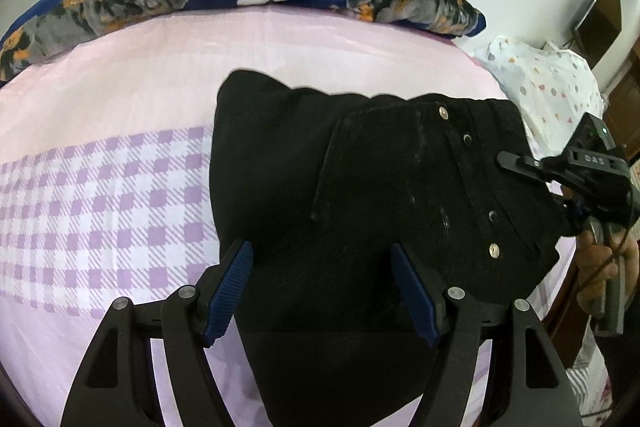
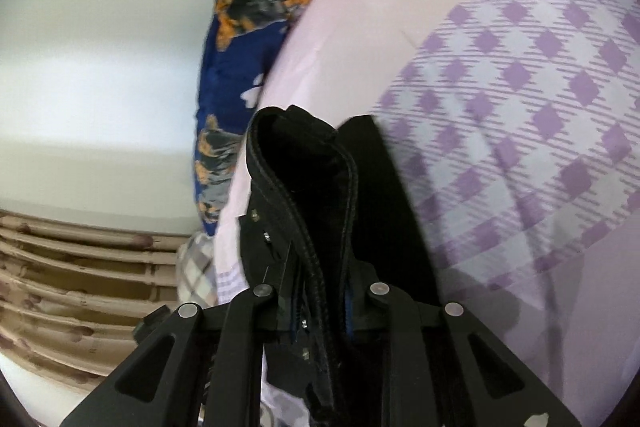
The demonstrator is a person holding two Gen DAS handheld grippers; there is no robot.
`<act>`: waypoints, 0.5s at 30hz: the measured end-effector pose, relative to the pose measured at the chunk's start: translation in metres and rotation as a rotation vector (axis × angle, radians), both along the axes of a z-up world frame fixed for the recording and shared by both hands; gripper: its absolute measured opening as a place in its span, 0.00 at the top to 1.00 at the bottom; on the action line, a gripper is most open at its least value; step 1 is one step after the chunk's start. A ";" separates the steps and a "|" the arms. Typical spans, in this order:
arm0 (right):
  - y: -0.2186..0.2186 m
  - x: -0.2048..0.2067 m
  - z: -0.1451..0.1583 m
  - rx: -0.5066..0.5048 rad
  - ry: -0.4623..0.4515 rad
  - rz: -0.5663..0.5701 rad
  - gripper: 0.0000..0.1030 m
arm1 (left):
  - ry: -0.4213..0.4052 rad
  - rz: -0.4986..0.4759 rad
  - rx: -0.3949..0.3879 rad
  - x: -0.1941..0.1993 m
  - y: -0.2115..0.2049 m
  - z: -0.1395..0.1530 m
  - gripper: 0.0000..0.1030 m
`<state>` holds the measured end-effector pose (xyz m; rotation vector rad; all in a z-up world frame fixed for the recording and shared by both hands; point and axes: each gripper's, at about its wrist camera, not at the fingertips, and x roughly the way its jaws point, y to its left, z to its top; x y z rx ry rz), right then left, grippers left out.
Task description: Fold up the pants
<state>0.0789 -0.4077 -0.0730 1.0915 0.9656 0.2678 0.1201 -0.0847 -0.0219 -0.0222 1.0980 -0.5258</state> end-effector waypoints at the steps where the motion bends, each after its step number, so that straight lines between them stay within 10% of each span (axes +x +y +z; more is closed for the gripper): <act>1: 0.000 0.000 -0.001 -0.007 -0.001 0.002 0.85 | -0.003 -0.004 0.009 -0.002 -0.001 -0.004 0.31; 15: 0.002 -0.028 0.030 -0.156 0.017 -0.028 0.69 | -0.042 -0.016 0.048 -0.026 -0.002 -0.007 0.30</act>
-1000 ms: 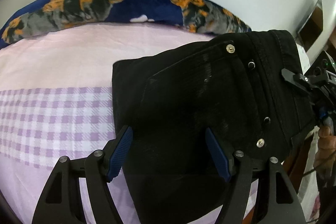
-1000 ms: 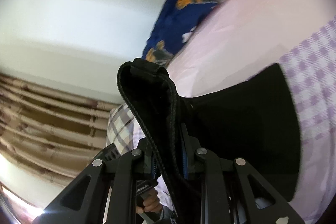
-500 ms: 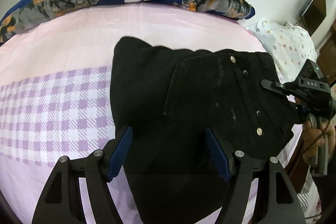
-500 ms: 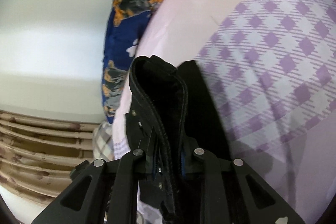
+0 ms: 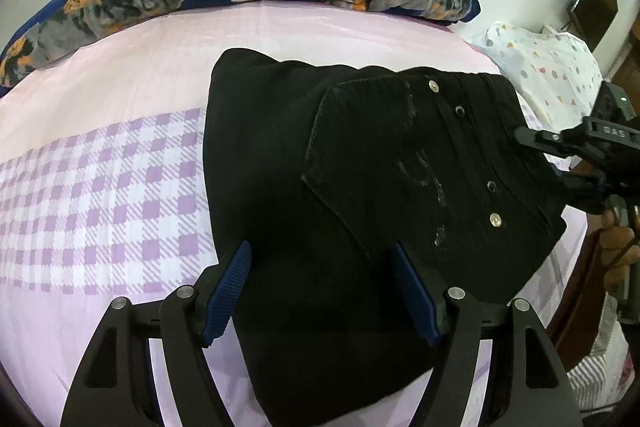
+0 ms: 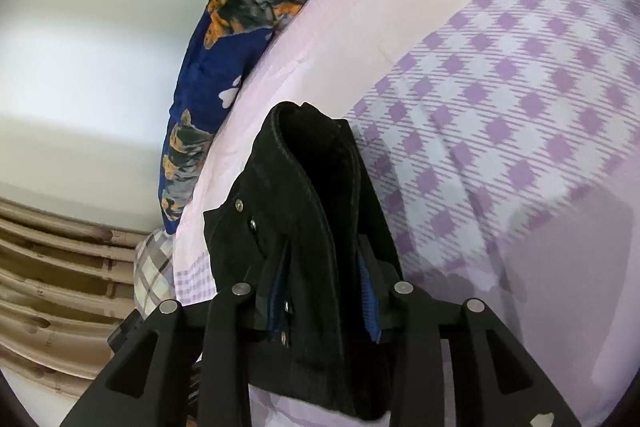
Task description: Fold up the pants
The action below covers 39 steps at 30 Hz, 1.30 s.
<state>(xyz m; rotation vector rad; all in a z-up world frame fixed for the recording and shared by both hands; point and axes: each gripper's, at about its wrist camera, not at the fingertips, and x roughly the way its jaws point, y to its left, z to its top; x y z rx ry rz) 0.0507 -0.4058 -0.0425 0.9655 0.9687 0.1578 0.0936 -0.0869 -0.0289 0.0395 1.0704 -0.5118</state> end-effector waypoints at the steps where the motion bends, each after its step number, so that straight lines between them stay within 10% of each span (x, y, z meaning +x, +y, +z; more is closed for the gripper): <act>1: -0.001 -0.005 0.001 -0.003 0.002 -0.009 0.68 | -0.004 -0.001 0.011 -0.003 -0.001 0.000 0.30; 39: 0.021 -0.056 0.021 -0.044 -0.036 -0.038 0.68 | 0.006 -0.008 0.029 -0.035 0.005 0.010 0.30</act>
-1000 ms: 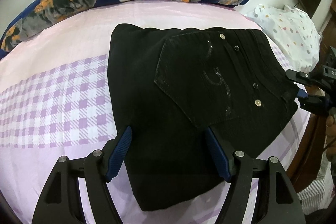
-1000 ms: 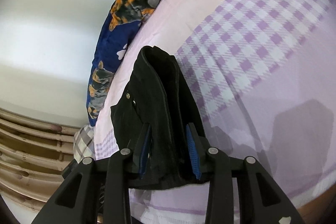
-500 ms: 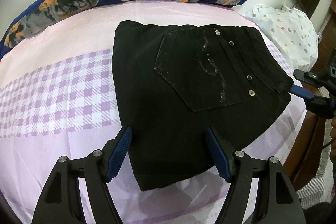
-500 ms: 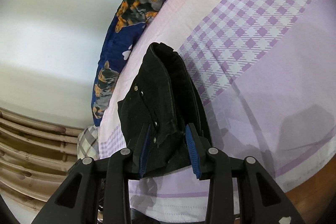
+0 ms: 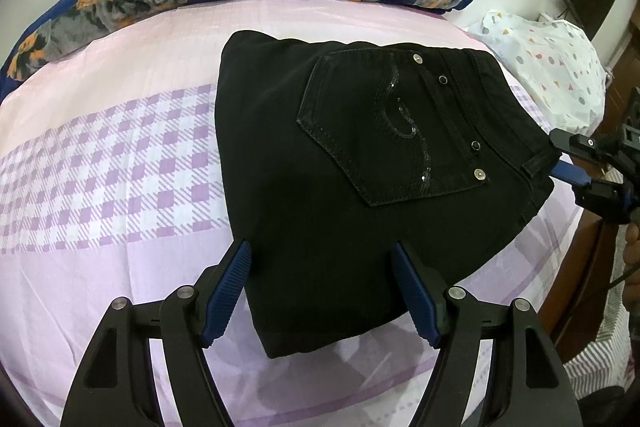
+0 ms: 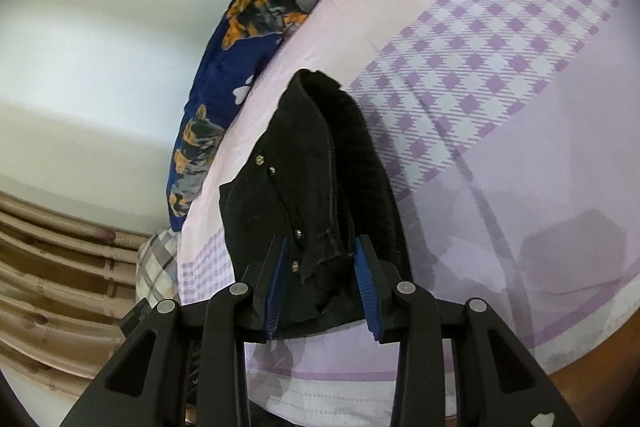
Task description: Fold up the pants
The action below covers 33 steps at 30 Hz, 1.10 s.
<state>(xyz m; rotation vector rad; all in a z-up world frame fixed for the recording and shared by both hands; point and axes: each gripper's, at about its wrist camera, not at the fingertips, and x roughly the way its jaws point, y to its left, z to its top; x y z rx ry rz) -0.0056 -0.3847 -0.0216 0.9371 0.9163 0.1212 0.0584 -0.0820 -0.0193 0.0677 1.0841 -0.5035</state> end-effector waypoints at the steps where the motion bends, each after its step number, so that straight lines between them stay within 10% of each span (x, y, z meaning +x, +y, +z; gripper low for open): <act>1: 0.001 0.002 -0.001 -0.011 0.002 0.002 0.68 | 0.002 0.000 -0.001 0.000 0.000 -0.001 0.30; 12: 0.017 -0.006 0.031 -0.140 -0.049 0.015 0.88 | 0.011 -0.014 -0.026 0.002 0.004 0.005 0.30; 23: 0.009 -0.016 -0.011 -0.177 0.068 -0.002 0.89 | 0.060 -0.111 -0.005 -0.004 -0.001 0.006 0.30; 33: 0.005 -0.008 0.037 -0.294 0.016 0.007 0.79 | 0.051 -0.108 0.013 -0.003 -0.002 0.006 0.30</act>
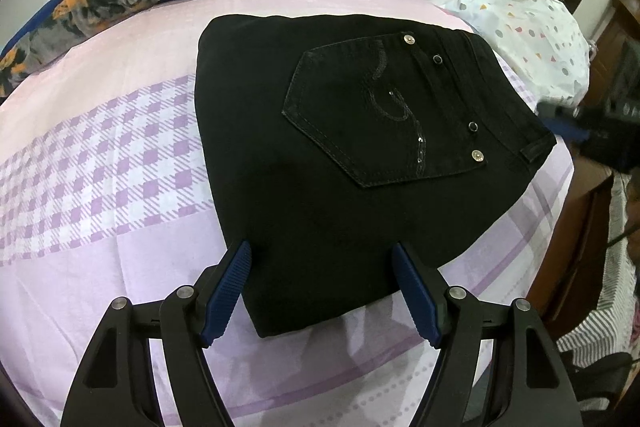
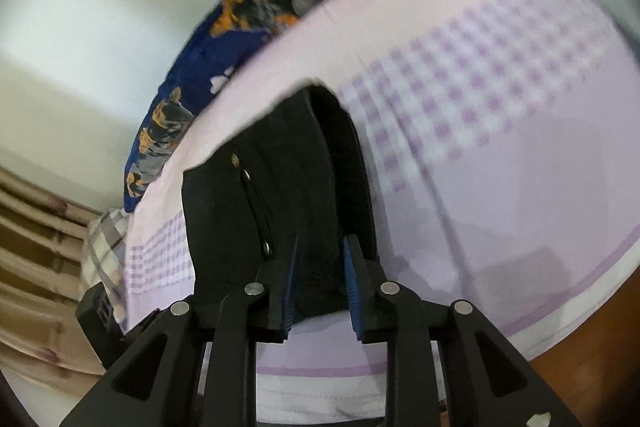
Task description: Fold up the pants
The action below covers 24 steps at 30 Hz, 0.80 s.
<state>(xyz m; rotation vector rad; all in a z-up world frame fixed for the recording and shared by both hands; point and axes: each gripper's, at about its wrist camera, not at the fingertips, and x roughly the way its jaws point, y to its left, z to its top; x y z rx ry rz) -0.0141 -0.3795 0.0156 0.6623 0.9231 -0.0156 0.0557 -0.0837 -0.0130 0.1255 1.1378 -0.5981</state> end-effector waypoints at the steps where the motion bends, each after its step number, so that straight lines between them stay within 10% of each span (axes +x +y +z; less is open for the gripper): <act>1: 0.000 0.002 0.008 -0.021 -0.021 -0.004 0.79 | 0.000 0.000 0.001 0.000 0.000 0.000 0.30; 14: 0.033 0.075 0.015 -0.196 -0.002 0.060 0.74 | -0.030 -0.007 0.037 -0.003 -0.002 0.001 0.29; 24: 0.042 0.020 -0.014 -0.231 0.046 0.114 0.76 | -0.029 -0.008 0.037 -0.002 -0.002 0.001 0.29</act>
